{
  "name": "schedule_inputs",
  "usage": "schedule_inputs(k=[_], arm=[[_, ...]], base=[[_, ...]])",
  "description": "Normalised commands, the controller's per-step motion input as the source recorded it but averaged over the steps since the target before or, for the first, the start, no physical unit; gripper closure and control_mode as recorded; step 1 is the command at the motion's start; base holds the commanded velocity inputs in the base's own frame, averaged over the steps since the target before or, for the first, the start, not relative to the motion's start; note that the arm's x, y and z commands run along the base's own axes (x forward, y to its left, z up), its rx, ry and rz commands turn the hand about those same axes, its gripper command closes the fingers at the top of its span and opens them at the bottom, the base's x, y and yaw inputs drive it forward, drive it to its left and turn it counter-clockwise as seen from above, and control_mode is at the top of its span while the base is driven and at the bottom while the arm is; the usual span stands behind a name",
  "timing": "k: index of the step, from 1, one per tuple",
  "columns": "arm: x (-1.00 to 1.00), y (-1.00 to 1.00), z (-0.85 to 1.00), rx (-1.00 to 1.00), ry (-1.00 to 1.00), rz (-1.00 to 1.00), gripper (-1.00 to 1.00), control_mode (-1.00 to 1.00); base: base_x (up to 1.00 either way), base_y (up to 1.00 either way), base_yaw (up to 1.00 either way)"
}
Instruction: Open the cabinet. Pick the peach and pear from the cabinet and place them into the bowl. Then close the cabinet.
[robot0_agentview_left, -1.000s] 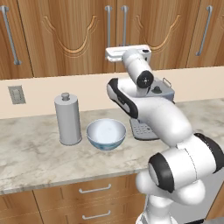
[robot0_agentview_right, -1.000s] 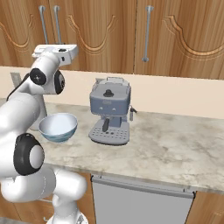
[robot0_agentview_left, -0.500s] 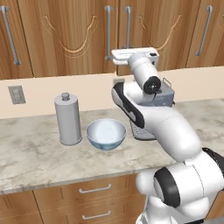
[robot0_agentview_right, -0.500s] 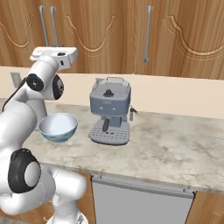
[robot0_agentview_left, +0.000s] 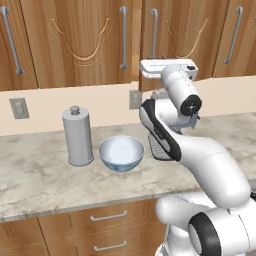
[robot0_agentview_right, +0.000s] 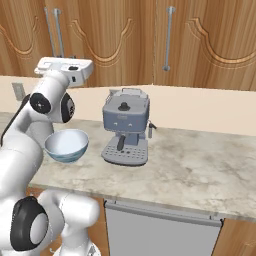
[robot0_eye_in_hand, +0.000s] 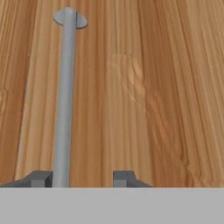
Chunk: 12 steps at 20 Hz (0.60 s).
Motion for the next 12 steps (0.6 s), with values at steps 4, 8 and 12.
schedule_inputs(k=[4, 8, 12], arm=[[-0.73, -0.96, 0.41, 0.09, 0.0, 0.0, 1.0, -1.0], [-0.73, -1.0, 0.42, 0.11, 0.0, 0.0, 1.0, -1.0], [-0.73, -1.0, 0.46, 0.11, 0.0, 0.02, 1.0, -1.0]], base=[[0.0, 0.0, 0.0], [0.0, 0.0, 0.0], [0.0, 0.0, 0.0]])
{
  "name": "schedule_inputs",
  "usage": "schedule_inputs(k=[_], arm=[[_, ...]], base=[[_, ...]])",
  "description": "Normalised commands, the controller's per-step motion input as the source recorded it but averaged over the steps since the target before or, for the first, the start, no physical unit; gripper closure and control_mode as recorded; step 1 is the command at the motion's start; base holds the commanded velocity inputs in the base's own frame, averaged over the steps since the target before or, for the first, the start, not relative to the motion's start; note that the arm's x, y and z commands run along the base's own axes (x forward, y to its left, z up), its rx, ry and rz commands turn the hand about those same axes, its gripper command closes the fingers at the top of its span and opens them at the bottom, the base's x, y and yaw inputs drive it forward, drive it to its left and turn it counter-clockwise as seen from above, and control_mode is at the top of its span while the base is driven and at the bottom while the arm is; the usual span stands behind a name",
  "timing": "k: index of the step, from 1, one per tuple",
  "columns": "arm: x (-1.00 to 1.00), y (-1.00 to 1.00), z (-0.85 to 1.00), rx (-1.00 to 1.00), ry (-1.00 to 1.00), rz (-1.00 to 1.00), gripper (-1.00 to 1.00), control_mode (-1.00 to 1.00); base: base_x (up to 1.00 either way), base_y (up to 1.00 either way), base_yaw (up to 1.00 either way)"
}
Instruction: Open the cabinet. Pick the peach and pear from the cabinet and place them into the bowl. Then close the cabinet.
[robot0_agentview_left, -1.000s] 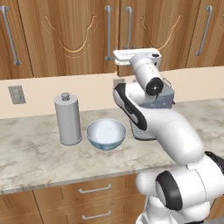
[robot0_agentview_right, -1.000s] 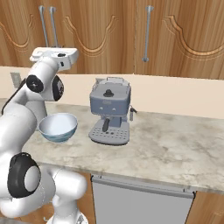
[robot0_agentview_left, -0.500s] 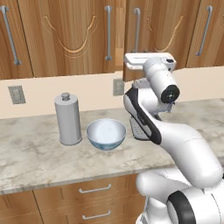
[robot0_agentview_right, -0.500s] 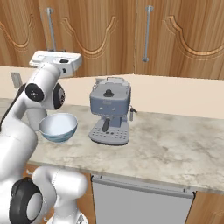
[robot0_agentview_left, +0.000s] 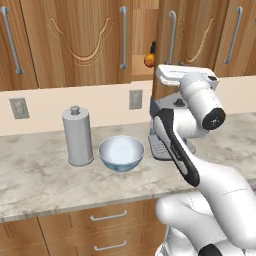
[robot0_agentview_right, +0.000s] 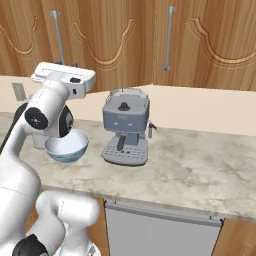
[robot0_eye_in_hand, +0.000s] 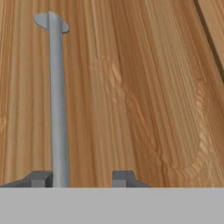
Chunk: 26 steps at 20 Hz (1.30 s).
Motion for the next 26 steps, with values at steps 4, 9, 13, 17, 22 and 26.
schedule_inputs(k=[4, 9, 13, 17, 22, 26], arm=[[-0.65, -1.0, 0.37, 0.12, 0.0, 0.02, 1.0, -1.0], [-0.51, -1.0, 0.34, 0.12, 0.01, 0.05, 1.0, -1.0], [-0.3, -0.64, 0.11, 0.11, 0.0, 0.02, -1.0, -1.0], [-0.66, -0.02, 0.0, 0.01, -0.06, 0.0, -1.0, -1.0], [-1.0, 0.01, -0.02, 0.01, -0.05, 0.0, -1.0, -1.0], [-0.98, 0.46, -0.04, 0.0, 0.0, -0.07, -1.0, -1.0]], base=[[0.0, 0.0, 0.0], [0.0, 0.0, 0.0], [0.0, 0.0, 0.0], [0.0, 0.0, 0.0], [0.0, 0.0, 0.0], [0.0, 0.0, 0.0]])
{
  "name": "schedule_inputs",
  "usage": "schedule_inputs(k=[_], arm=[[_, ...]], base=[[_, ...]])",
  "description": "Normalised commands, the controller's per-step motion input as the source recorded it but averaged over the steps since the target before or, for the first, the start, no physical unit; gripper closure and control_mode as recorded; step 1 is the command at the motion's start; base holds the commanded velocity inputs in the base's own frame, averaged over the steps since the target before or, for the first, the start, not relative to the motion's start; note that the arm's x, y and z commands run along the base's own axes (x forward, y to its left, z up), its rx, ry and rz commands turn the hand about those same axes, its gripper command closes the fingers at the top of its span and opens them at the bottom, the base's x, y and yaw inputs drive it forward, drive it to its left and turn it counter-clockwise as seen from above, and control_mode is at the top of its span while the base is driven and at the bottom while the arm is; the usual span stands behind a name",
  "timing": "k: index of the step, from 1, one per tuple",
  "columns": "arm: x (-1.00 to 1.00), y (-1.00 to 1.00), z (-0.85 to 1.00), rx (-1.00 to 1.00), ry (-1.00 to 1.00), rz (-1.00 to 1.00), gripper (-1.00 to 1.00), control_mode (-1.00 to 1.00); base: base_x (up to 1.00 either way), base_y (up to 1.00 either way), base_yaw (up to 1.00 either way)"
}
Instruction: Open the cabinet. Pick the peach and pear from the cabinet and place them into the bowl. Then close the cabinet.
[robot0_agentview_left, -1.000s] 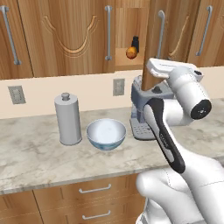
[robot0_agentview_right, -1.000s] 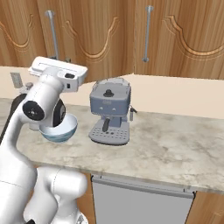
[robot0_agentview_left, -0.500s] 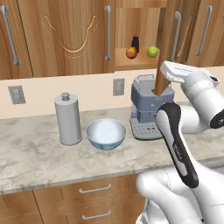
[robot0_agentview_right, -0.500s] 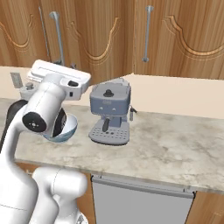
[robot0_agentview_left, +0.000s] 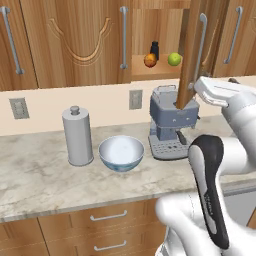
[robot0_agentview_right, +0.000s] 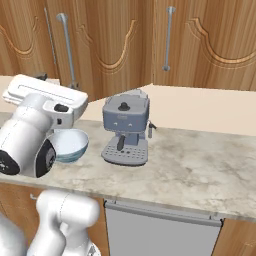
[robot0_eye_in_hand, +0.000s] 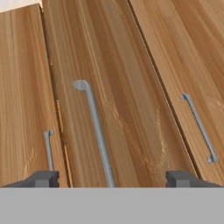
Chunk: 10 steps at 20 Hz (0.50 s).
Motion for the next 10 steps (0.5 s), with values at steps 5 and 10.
schedule_inputs(k=[5, 10], arm=[[-0.46, 0.97, -0.27, -0.08, 0.04, -0.23, -1.0, -1.0], [0.37, 0.93, -0.57, -0.15, 0.14, -0.34, -1.0, -1.0]], base=[[0.0, 0.0, 0.0], [0.0, 0.0, 0.0]])
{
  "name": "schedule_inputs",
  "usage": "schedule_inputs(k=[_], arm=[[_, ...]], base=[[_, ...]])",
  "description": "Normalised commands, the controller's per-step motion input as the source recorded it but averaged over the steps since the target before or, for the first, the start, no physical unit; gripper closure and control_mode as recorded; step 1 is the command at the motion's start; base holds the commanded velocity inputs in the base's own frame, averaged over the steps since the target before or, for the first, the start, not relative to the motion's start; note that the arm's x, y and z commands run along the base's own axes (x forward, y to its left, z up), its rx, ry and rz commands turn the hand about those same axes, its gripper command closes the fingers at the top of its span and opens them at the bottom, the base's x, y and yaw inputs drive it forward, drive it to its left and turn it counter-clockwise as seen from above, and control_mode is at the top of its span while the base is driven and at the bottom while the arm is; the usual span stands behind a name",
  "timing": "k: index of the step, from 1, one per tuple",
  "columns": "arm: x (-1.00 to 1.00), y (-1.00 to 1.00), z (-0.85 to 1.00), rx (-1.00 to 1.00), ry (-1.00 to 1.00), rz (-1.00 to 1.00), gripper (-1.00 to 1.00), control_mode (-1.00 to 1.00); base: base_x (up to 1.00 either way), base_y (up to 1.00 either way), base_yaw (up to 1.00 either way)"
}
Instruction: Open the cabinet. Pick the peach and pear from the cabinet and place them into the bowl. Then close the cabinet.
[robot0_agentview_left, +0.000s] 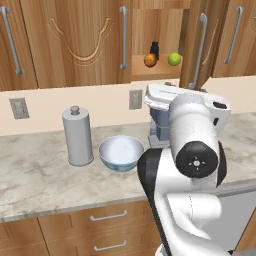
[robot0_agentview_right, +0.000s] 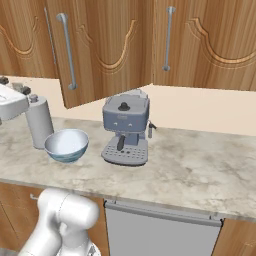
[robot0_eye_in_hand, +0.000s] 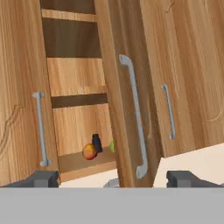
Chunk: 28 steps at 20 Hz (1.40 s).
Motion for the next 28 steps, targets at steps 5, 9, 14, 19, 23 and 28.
schedule_inputs(k=[5, 9, 14, 19, 23, 28], arm=[[0.99, 0.33, -0.07, -0.11, 0.0, -0.27, -1.0, -1.0], [1.0, 0.0, -0.07, 0.0, 0.01, -0.34, -1.0, -1.0], [1.0, -0.02, -0.19, 0.0, 0.07, -0.3, -1.0, -1.0], [0.76, -0.38, -0.05, 0.05, 0.16, -0.14, -1.0, -1.0], [0.22, -0.73, 0.0, 0.15, 0.12, -0.02, -1.0, -1.0], [0.0, -0.85, 0.0, 0.19, 0.1, -0.03, -1.0, -1.0]], base=[[0.0, 0.0, 0.0], [0.0, 0.0, 0.0], [0.0, 0.0, 0.0], [0.0, 0.0, 0.0], [0.0, 0.0, 0.0], [0.0, 0.0, 0.0]])
